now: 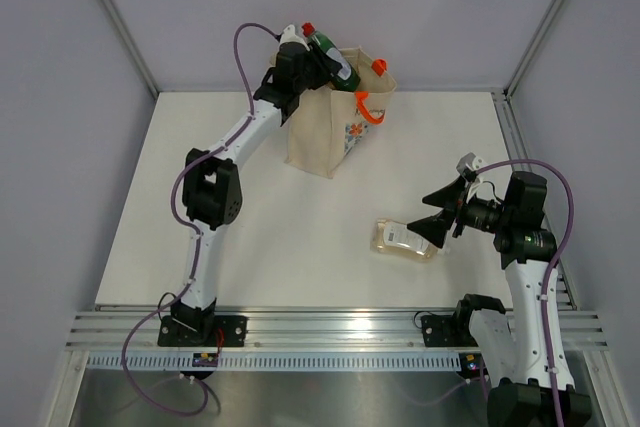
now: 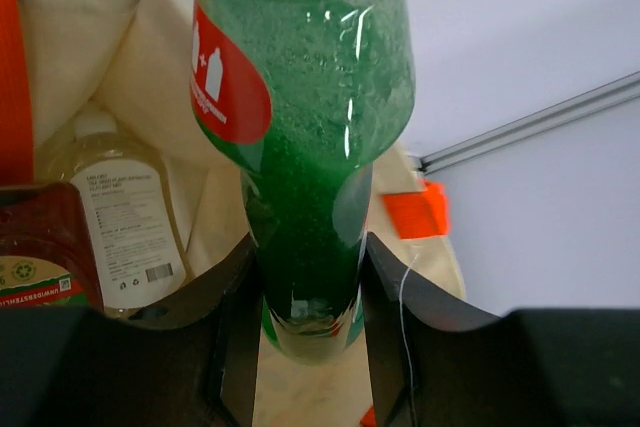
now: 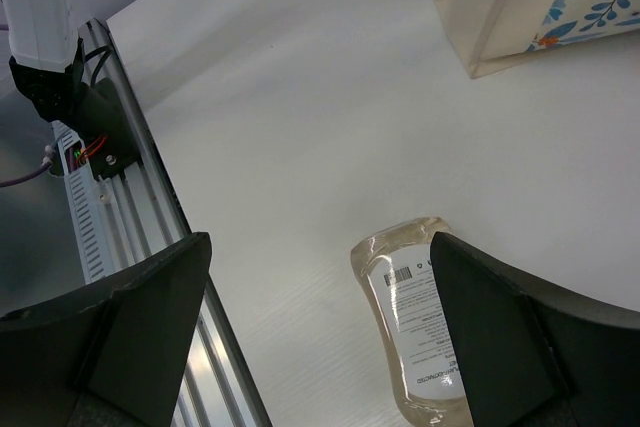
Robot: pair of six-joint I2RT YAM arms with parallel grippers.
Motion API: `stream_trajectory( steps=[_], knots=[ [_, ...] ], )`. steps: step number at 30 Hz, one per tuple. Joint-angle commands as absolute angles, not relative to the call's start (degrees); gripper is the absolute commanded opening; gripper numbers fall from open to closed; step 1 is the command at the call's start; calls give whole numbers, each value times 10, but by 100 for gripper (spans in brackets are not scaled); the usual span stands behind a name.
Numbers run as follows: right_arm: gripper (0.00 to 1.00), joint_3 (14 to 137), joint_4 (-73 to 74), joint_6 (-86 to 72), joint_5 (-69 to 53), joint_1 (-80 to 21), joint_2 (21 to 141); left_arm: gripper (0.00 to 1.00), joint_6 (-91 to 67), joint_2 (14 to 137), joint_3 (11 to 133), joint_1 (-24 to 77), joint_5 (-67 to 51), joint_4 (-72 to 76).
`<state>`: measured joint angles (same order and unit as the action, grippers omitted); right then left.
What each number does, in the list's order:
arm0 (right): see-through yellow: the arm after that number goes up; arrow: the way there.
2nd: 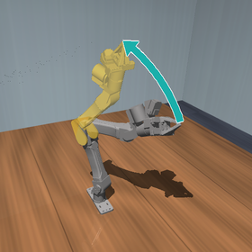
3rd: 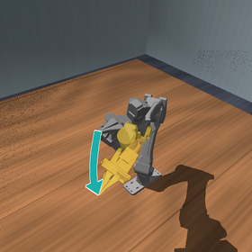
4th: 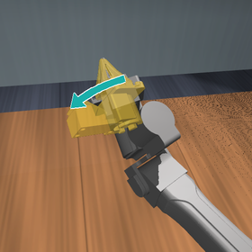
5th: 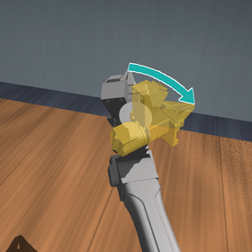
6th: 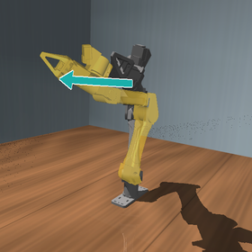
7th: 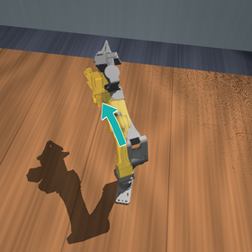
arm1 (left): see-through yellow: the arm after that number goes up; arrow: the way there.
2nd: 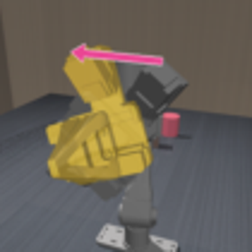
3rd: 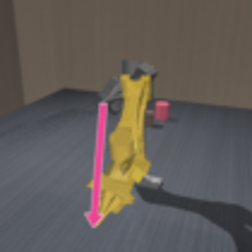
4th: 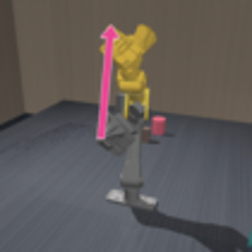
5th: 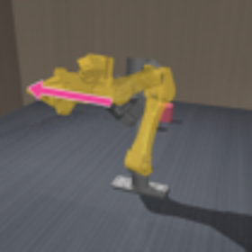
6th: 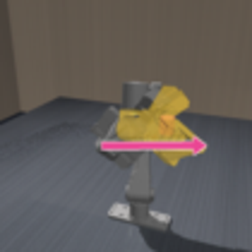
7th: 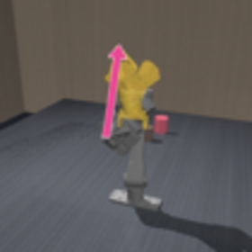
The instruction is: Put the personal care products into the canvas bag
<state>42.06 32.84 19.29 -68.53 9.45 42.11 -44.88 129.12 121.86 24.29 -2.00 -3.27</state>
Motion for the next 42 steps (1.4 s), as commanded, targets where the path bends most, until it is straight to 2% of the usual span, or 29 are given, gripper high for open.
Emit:
stream_trajectory(
  steps=[1,5,6,9,10,12,16,19,21,27,29,30,33,34,37,38,42],
  knots=[
    [99,423,323,193,-703,98,414,0,-480,1267,1275,233,-33,82],
    [99,423,325,199,-700,98,414,7,-446,1243,1233,234,-54,76],
    [100,423,329,203,-698,98,414,26,-438,1234,1202,234,-59,72],
    [99,429,357,240,-697,98,417,55,-395,1187,1137,235,-63,55],
    [100,432,386,277,-698,98,419,74,-382,1162,1123,235,-62,51],
    [100,446,422,303,-679,97,431,79,-352,1144,1105,234,-67,31],
    [100,525,534,432,-633,96,495,94,-312,1115,1105,234,-84,-25],
    [99,611,624,509,-586,83,559,96,-281,1082,1086,234,-108,-41],
    [100,622,646,521,-523,65,595,97,-269,1044,1067,234,-120,-45],
    [100,572,558,466,-276,-103,606,99,-188,892,923,234,-112,-96],
    [99,556,536,439,-210,-151,624,99,-177,798,859,234,-86,-120],
    [100,555,529,435,-200,-161,634,99,-177,728,784,234,-81,-126],
    [100,555,518,432,-179,-185,685,99,-195,618,627,235,-76,-139],
    [99,551,517,444,-176,-190,699,99,-213,547,591,235,-76,-152],
    [99,547,510,463,-156,-210,751,99,-263,443,466,235,-81,-168],
    [99,545,492,461,-147,-211,773,99,-279,381,441,235,-86,-181],
    [100,546,481,465,-165,-212,821,99,-340,257,344,235,-104,-217]
  ],
)
